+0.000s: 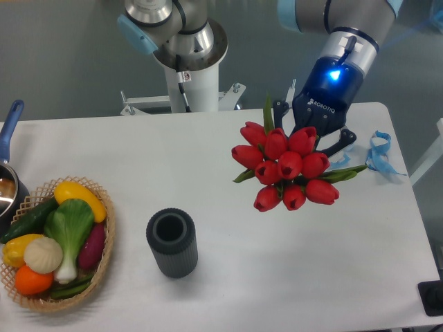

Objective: Insert the flowers into the vase
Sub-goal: 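Hold the red tulip bunch and lift it slightly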

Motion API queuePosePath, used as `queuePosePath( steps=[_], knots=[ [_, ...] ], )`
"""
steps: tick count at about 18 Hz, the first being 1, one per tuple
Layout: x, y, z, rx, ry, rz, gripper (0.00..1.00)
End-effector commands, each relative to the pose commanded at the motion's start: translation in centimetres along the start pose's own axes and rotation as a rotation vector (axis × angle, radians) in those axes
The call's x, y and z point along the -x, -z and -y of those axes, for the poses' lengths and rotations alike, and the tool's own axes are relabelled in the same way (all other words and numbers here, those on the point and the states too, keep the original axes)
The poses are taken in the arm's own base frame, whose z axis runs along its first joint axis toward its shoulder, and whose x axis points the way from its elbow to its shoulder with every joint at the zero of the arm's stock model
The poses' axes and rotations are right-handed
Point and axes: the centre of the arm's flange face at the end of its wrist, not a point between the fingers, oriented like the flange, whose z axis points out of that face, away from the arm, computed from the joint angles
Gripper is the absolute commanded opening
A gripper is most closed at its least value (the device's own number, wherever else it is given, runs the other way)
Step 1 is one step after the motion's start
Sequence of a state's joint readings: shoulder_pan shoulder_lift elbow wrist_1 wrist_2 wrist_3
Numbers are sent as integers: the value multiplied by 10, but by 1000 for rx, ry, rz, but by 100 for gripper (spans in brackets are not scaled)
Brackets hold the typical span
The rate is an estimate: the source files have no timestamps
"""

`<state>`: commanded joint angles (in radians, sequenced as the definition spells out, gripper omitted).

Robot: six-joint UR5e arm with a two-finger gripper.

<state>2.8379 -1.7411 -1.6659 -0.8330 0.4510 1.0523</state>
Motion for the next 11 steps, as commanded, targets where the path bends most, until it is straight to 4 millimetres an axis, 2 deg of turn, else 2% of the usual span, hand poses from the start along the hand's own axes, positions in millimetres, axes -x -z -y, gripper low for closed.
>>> queuePosePath(
  steps=[11],
  knots=[
    [-3,-9,-7,-3,-16,-4,29]
  ],
)
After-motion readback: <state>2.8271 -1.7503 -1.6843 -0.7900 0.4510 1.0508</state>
